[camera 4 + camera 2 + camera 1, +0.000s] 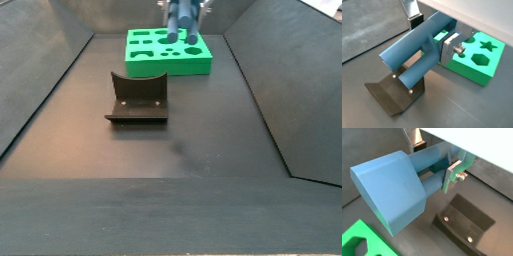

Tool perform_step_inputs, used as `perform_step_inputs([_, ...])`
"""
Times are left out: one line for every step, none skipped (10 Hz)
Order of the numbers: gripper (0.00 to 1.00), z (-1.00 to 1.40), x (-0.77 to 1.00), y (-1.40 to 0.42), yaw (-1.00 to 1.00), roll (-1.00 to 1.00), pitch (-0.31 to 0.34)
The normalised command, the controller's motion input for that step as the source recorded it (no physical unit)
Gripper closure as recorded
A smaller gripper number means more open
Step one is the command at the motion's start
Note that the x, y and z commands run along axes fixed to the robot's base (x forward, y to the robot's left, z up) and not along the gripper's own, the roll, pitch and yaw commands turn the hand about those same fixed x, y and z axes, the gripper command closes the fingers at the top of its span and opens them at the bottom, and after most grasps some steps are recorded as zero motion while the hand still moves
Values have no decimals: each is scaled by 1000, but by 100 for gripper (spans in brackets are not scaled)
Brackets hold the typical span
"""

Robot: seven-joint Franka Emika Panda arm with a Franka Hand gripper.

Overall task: Pick up the 3 prong object. Move up. Place the 3 prong object on the fixture. Regrasp the 3 prong object. Move to above the board. Insert the 3 prong object.
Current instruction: Place the 3 prong object on the fixture.

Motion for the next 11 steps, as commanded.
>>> perform_step_inputs([100,-36,1000,-100,11,-81,38])
perform_step_inputs([100,45,1000,335,56,-1000,143])
perform_step_inputs([100,59,1000,390,50,-1000,148])
perform_step_inputs([100,43,1000,315,17,-1000,160])
perform_step_inputs([100,14,936,210,5,-1000,163])
perform_step_inputs([100,3,858,144,-9,-1000,168])
perform_step_inputs([100,-4,751,95,-30,-1000,174])
perform_step_inputs([100,-10,673,73,-47,-1000,177])
perform_step_inputs([100,-11,594,66,-67,-1000,180])
perform_step_inputs([100,-13,517,57,-92,-1000,183])
perform_step_inputs([100,-15,415,52,-129,-1000,187])
